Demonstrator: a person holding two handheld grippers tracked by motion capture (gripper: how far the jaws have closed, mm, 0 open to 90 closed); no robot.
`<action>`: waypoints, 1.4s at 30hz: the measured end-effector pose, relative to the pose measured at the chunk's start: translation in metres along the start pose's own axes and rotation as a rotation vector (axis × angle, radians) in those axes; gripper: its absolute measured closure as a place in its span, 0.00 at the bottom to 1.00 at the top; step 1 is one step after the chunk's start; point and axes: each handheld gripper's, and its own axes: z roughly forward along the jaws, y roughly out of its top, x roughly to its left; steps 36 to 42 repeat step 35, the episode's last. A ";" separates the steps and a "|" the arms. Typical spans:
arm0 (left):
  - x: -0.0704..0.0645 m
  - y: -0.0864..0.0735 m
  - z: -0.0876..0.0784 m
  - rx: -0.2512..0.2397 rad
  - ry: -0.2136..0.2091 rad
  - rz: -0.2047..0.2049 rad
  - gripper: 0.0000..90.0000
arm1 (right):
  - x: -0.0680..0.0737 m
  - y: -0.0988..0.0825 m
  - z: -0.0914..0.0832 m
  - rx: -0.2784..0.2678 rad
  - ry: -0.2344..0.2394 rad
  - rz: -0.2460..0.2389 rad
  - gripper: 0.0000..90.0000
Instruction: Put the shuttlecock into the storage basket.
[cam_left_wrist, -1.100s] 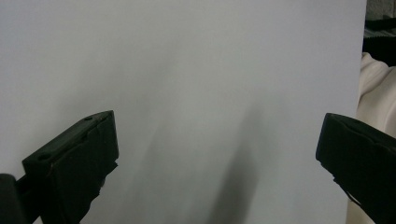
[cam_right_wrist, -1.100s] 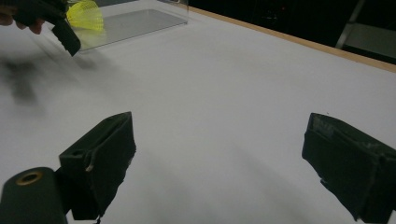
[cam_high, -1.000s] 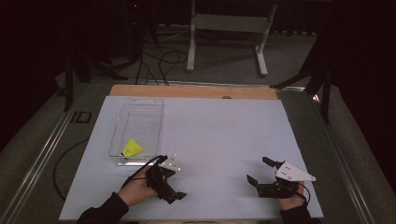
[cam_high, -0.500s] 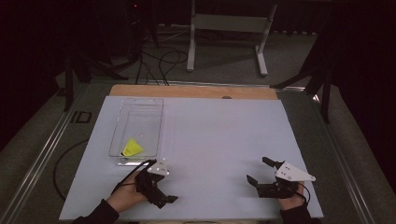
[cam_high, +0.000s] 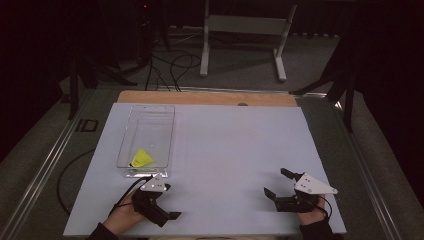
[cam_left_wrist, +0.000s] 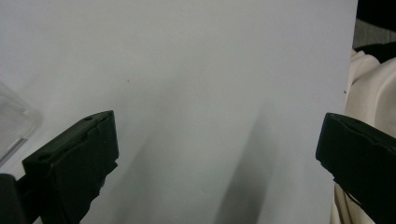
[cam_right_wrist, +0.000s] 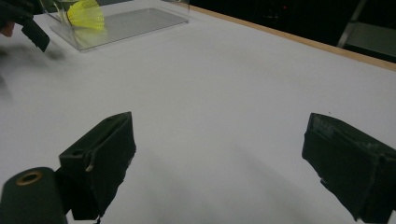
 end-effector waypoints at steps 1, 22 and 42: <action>0.000 -0.001 -0.001 -0.007 0.003 -0.004 0.00 | 0.000 0.000 0.000 0.001 0.000 0.001 0.10; 0.007 -0.014 -0.002 -0.066 0.012 0.006 0.00 | 0.000 -0.001 0.001 0.010 0.010 0.002 0.10; 0.008 -0.018 -0.002 -0.085 0.025 0.009 0.00 | 0.000 -0.002 0.003 0.013 0.017 -0.001 0.10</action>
